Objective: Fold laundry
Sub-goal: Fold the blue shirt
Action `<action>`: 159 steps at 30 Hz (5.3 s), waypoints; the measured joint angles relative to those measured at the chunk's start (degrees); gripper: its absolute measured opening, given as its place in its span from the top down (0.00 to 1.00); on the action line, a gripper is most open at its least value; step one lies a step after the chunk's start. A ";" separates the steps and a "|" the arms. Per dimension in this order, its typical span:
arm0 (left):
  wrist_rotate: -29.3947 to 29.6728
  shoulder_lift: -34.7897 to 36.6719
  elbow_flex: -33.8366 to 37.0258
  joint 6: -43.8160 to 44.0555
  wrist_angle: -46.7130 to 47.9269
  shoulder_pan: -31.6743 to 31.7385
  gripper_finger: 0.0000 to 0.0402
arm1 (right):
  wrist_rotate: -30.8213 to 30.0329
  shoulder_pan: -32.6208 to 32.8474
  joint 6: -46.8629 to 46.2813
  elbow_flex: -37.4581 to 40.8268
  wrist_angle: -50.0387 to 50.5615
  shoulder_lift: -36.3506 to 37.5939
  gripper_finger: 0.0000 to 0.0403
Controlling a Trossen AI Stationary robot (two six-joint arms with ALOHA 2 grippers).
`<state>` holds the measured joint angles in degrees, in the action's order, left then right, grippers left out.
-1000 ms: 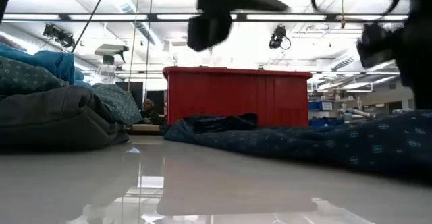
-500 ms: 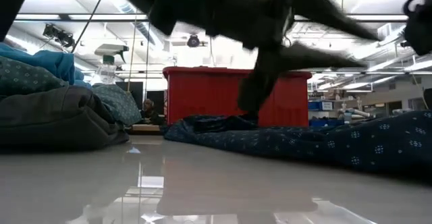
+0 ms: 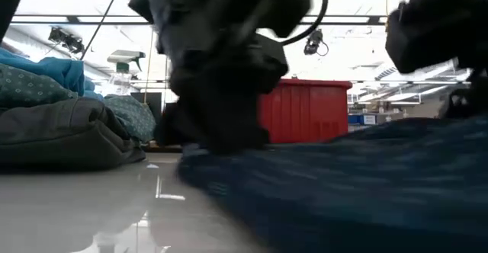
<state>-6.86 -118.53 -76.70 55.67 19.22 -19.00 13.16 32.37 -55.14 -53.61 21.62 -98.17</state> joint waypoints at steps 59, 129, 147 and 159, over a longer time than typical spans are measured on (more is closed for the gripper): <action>2.72 8.52 0.16 0.20 -3.70 -1.87 0.95 | -19.77 -37.22 23.72 13.98 17.05 18.73 0.99; 13.09 6.70 0.17 -22.62 -20.92 -6.49 0.45 | 9.87 -33.58 76.73 3.28 37.57 32.37 0.43; 25.75 -9.52 -20.99 -23.06 6.85 -11.75 0.45 | -5.68 -0.95 51.79 5.90 38.16 33.11 0.43; 20.92 -9.78 -20.31 -14.25 8.90 -11.99 0.80 | -7.79 3.43 40.06 15.60 33.73 32.28 0.48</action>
<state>14.06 -128.31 -97.01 41.42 28.12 -30.99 5.36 35.81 -15.08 -38.02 55.36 -65.89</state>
